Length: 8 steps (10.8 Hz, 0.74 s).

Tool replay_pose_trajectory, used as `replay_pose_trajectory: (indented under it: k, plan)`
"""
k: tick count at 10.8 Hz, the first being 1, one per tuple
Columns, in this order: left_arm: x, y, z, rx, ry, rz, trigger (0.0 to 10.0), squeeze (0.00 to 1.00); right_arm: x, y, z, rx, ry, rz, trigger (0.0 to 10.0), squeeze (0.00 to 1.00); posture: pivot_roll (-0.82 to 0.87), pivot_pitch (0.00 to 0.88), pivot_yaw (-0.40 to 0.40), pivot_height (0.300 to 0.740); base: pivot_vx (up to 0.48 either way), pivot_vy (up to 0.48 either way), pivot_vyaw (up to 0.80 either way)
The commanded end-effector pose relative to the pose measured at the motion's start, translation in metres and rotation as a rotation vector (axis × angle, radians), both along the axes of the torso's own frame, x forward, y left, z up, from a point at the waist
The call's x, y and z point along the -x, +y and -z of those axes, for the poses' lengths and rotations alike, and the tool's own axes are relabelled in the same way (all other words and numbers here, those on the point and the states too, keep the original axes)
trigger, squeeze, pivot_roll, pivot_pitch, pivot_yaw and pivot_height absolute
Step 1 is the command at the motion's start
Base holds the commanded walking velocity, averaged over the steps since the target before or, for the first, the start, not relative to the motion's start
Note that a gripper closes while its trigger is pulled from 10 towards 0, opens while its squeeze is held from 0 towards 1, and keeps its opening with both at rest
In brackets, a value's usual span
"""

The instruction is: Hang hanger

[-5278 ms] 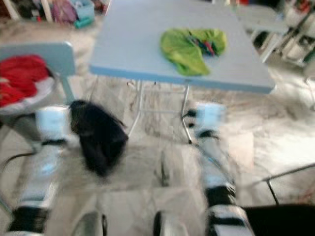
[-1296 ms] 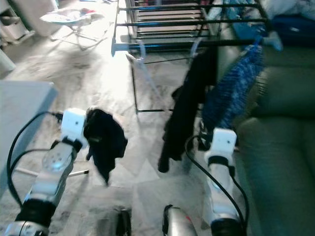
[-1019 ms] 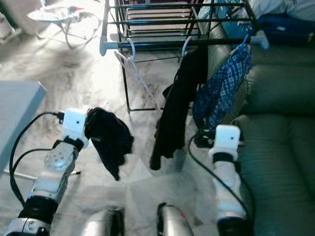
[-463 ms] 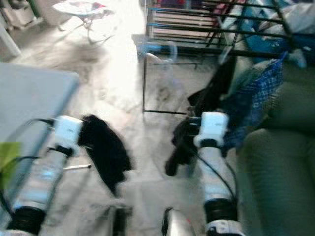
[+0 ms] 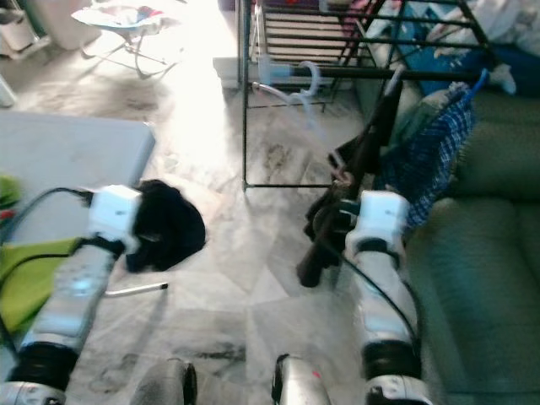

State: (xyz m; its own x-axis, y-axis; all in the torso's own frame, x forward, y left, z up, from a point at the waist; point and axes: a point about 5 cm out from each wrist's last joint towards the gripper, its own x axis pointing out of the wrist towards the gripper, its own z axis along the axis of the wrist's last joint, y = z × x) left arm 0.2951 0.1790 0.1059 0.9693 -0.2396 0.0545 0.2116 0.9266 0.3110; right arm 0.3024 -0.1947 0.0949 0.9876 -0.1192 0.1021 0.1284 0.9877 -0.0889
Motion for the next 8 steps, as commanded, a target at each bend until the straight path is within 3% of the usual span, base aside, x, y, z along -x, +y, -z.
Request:
replay_pose_trajectory:
  k: [1,3,6,8]
  plan:
    - [-0.001,-0.008,-0.007,0.016,-0.039,0.033,10.0,0.00,0.001,-0.006,0.002,0.004,0.010,0.017,10.0,0.00,0.03,0.124,-0.049,0.740,0.000,0.000,0.00]
    - [-0.001,-0.015,-0.008,0.029,-0.053,0.063,10.0,0.00,0.001,-0.003,0.003,0.005,0.007,0.014,10.0,0.00,0.03,0.119,-0.043,0.740,0.000,0.000,0.00]
    - [-0.001,-0.019,-0.006,0.059,-0.051,0.080,10.0,0.00,0.003,-0.003,0.004,0.036,0.016,-0.009,10.0,0.00,0.02,0.121,-0.042,0.740,0.371,0.000,0.00]
    - [-0.002,-0.022,-0.006,0.059,-0.050,0.088,10.0,0.00,-0.001,0.001,-0.001,0.114,0.002,-0.089,10.0,0.00,0.02,0.115,-0.041,0.740,0.418,0.000,0.00]
